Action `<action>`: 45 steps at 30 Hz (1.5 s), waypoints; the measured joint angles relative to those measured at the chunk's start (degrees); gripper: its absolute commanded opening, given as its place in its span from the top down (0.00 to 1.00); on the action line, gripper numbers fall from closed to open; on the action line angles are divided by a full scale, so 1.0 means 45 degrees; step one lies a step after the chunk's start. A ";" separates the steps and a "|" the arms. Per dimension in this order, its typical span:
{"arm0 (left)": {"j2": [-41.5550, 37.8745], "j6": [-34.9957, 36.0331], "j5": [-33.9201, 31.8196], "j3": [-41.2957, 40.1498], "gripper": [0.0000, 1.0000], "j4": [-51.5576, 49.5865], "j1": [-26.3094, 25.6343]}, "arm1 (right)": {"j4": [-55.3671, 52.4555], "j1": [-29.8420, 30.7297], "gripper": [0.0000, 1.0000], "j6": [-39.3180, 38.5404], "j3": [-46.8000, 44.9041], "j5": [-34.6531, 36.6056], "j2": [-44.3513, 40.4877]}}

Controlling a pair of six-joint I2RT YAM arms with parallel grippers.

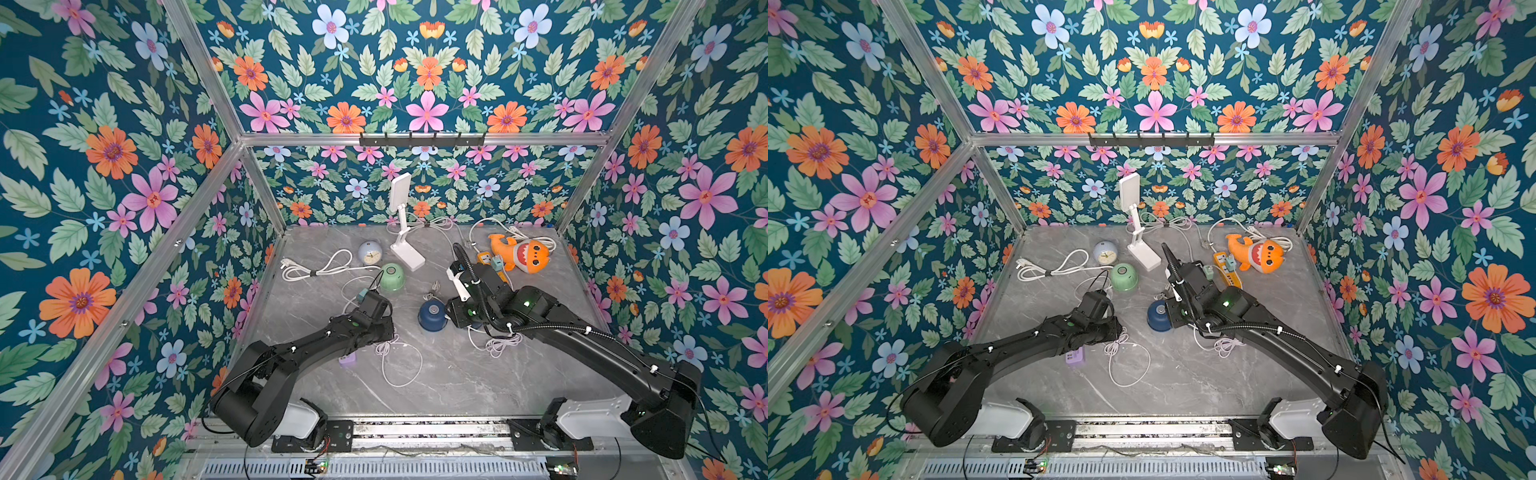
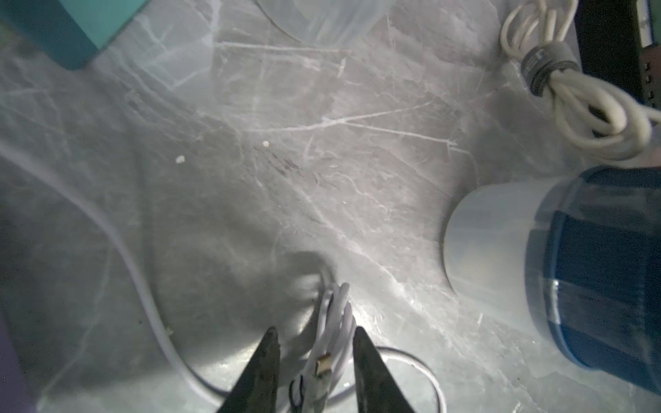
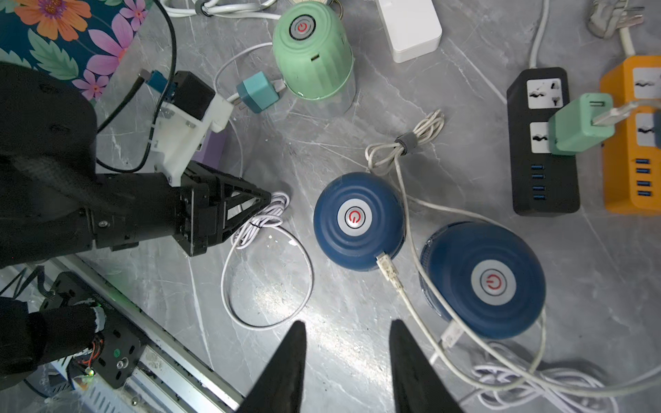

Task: Charge the cordless meat grinders
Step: Pick up the charging cable from the center of the board.

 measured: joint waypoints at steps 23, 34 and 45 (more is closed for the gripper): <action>-0.0491 -0.0243 0.0520 -0.0656 0.80 0.0466 -0.0005 | 0.0151 0.0019 0.62 0.0306 -0.0151 0.0267 -0.0092; -0.1156 -0.0238 0.0714 -0.0393 0.98 0.0063 -0.0010 | 0.0141 0.0024 0.63 0.0398 -0.0165 0.0228 -0.0374; -0.3687 -0.0738 0.0617 0.0748 1.00 -0.0714 -0.0010 | 0.0962 0.0015 0.55 0.0257 -0.0160 -0.0894 -0.0743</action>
